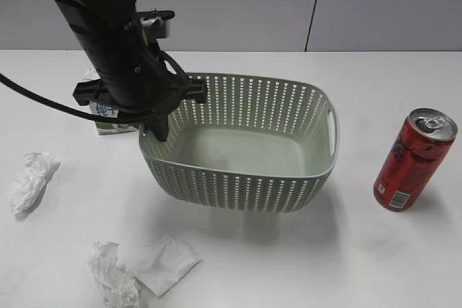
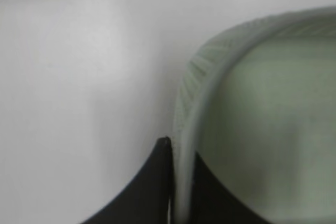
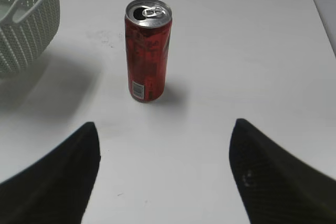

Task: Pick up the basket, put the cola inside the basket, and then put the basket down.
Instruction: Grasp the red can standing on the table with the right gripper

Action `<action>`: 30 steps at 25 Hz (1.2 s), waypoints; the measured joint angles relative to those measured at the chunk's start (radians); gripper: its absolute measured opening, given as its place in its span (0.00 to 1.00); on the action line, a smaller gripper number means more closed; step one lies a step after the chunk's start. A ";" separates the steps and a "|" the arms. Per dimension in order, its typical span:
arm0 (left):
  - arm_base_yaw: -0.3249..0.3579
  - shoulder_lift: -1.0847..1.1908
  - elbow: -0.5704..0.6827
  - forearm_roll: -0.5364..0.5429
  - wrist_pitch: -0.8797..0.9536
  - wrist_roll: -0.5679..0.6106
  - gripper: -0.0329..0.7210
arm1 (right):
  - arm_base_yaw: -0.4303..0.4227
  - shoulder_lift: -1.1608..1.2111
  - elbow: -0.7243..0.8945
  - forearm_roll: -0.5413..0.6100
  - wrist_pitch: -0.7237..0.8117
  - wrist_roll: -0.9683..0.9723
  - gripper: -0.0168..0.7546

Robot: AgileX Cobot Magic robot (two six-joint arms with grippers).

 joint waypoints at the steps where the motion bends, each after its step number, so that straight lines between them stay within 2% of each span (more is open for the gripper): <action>1: 0.000 0.000 0.000 0.003 -0.001 0.000 0.04 | 0.000 0.012 -0.013 0.004 -0.023 -0.001 0.78; 5: 0.000 0.000 0.000 0.009 -0.001 0.000 0.04 | 0.000 0.150 -0.086 0.044 -0.091 0.004 0.78; 13: 0.000 0.000 0.000 0.030 -0.005 -0.001 0.04 | 0.000 0.653 -0.353 0.144 -0.098 -0.005 0.78; 22: 0.000 0.000 0.000 0.035 -0.084 -0.001 0.04 | 0.000 1.191 -0.646 0.201 0.027 -0.024 0.80; 26: 0.000 0.001 0.000 0.036 -0.102 -0.001 0.04 | 0.030 1.368 -0.703 0.188 0.074 -0.033 0.80; 30: 0.000 0.003 0.000 0.037 -0.104 -0.001 0.04 | 0.087 1.473 -0.735 0.049 0.093 -0.038 0.80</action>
